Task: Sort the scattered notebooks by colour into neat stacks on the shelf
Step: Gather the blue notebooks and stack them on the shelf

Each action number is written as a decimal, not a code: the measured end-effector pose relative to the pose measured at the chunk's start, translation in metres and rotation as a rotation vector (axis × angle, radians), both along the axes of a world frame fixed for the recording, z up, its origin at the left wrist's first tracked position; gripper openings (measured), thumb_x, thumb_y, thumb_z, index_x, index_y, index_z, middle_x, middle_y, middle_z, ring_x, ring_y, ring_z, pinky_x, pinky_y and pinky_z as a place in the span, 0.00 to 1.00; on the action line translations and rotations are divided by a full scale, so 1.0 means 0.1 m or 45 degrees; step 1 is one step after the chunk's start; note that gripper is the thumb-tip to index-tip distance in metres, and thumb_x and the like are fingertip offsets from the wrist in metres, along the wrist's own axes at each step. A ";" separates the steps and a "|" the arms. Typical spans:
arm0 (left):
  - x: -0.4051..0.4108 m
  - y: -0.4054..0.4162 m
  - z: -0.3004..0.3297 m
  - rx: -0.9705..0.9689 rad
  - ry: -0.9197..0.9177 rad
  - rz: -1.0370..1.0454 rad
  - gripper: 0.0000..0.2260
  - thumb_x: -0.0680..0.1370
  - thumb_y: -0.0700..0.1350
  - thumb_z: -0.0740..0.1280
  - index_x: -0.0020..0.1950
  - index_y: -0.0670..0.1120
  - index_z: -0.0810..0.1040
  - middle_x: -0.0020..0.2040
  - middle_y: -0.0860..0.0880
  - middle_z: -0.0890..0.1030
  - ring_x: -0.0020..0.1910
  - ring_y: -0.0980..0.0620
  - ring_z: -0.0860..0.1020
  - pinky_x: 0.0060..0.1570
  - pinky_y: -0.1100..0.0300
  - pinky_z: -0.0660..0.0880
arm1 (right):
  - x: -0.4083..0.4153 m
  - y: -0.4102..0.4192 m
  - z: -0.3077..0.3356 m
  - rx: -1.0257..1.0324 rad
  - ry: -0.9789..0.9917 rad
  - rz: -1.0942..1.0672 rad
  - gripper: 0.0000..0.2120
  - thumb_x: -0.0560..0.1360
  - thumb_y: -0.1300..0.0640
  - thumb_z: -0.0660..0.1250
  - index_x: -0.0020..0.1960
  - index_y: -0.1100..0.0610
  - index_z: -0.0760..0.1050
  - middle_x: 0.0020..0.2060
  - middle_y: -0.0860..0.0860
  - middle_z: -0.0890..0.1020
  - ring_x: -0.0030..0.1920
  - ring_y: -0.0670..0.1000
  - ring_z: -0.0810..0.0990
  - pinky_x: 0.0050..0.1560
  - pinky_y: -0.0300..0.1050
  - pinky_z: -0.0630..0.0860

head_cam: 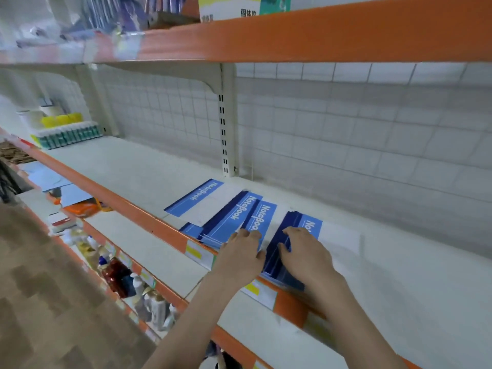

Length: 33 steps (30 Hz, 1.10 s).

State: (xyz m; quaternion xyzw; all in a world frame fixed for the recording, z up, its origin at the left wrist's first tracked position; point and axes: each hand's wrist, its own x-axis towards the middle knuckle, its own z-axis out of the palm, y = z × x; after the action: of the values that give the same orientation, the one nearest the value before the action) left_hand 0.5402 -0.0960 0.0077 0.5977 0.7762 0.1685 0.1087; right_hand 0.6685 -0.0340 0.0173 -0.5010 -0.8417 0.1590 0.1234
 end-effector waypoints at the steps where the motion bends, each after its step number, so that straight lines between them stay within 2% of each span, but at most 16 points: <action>1: -0.05 0.08 0.00 -0.005 -0.001 -0.045 0.17 0.81 0.47 0.58 0.69 0.45 0.67 0.66 0.45 0.71 0.66 0.46 0.68 0.62 0.48 0.70 | -0.03 0.02 0.00 -0.005 -0.005 -0.046 0.18 0.80 0.50 0.57 0.68 0.53 0.66 0.66 0.52 0.70 0.64 0.54 0.71 0.57 0.49 0.72; 7: -0.27 0.51 0.01 -0.030 0.025 -0.317 0.17 0.80 0.47 0.58 0.68 0.45 0.70 0.65 0.44 0.71 0.66 0.45 0.67 0.63 0.49 0.69 | -0.22 0.01 -0.06 -0.015 -0.083 -0.270 0.16 0.79 0.49 0.58 0.64 0.54 0.68 0.61 0.52 0.73 0.61 0.55 0.73 0.54 0.48 0.73; 14: -0.32 0.69 -0.12 0.012 0.137 -0.512 0.15 0.80 0.47 0.57 0.65 0.46 0.71 0.61 0.46 0.71 0.60 0.46 0.71 0.59 0.48 0.71 | -0.31 -0.07 -0.14 -0.042 -0.017 -0.555 0.21 0.75 0.45 0.64 0.64 0.53 0.68 0.60 0.52 0.72 0.62 0.54 0.72 0.54 0.47 0.73; 19: -0.37 0.76 -0.23 0.137 -0.022 -0.502 0.13 0.81 0.44 0.56 0.64 0.49 0.72 0.59 0.48 0.72 0.55 0.49 0.75 0.58 0.51 0.71 | -0.30 -0.07 -0.13 -0.063 0.038 -0.600 0.19 0.75 0.48 0.67 0.61 0.55 0.71 0.56 0.53 0.75 0.56 0.54 0.76 0.54 0.46 0.74; 21: -0.38 0.76 -0.28 0.208 -0.081 -0.457 0.13 0.81 0.44 0.56 0.63 0.51 0.73 0.57 0.50 0.74 0.52 0.50 0.76 0.58 0.53 0.71 | -0.29 -0.08 -0.11 -0.049 0.040 -0.614 0.17 0.75 0.50 0.66 0.59 0.56 0.71 0.52 0.52 0.75 0.53 0.53 0.76 0.49 0.44 0.74; 22: -0.38 0.76 -0.30 0.242 -0.085 -0.442 0.13 0.81 0.43 0.56 0.63 0.52 0.73 0.56 0.50 0.74 0.51 0.51 0.76 0.58 0.54 0.70 | -0.29 -0.09 -0.10 -0.031 0.027 -0.618 0.16 0.75 0.51 0.65 0.59 0.57 0.70 0.48 0.52 0.74 0.49 0.52 0.76 0.44 0.43 0.72; 24: -0.37 0.75 -0.33 0.287 -0.078 -0.437 0.13 0.80 0.43 0.57 0.63 0.52 0.73 0.56 0.50 0.74 0.52 0.51 0.76 0.57 0.55 0.70 | -0.33 -0.10 -0.11 0.049 -0.079 -0.622 0.21 0.75 0.55 0.62 0.66 0.59 0.64 0.44 0.52 0.72 0.42 0.52 0.72 0.37 0.42 0.67; 27: -0.38 0.76 -0.34 0.298 -0.113 -0.443 0.13 0.80 0.43 0.58 0.62 0.52 0.74 0.56 0.51 0.75 0.52 0.51 0.77 0.57 0.55 0.71 | -0.41 -0.07 -0.14 0.224 -0.297 -0.658 0.29 0.77 0.63 0.58 0.75 0.56 0.52 0.47 0.54 0.77 0.43 0.54 0.78 0.34 0.40 0.66; 28: -0.39 0.76 -0.34 0.298 -0.122 -0.442 0.14 0.80 0.42 0.58 0.62 0.53 0.75 0.56 0.51 0.75 0.52 0.51 0.77 0.57 0.55 0.71 | -0.43 -0.04 -0.14 0.242 -0.339 -0.660 0.29 0.77 0.64 0.57 0.75 0.55 0.52 0.49 0.55 0.78 0.46 0.55 0.80 0.36 0.42 0.67; 30: -0.39 0.77 -0.34 0.302 -0.139 -0.438 0.14 0.79 0.42 0.58 0.62 0.53 0.75 0.56 0.51 0.75 0.51 0.51 0.78 0.57 0.54 0.72 | -0.46 0.00 -0.13 0.220 -0.371 -0.654 0.22 0.77 0.65 0.57 0.70 0.56 0.60 0.53 0.56 0.78 0.50 0.57 0.80 0.39 0.43 0.68; 33: -0.39 0.77 -0.34 0.319 -0.162 -0.425 0.15 0.80 0.42 0.57 0.62 0.52 0.76 0.56 0.50 0.76 0.51 0.50 0.78 0.56 0.53 0.73 | -0.55 0.04 -0.10 0.201 -0.376 -0.626 0.10 0.79 0.58 0.58 0.59 0.57 0.70 0.53 0.55 0.79 0.53 0.56 0.79 0.40 0.43 0.68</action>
State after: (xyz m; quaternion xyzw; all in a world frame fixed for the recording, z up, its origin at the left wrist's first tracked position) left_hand 0.5011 -0.0193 -0.0266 0.7149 0.6311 0.2807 0.1086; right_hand 0.6137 -0.0303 0.0072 -0.6964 -0.7138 -0.0164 0.0732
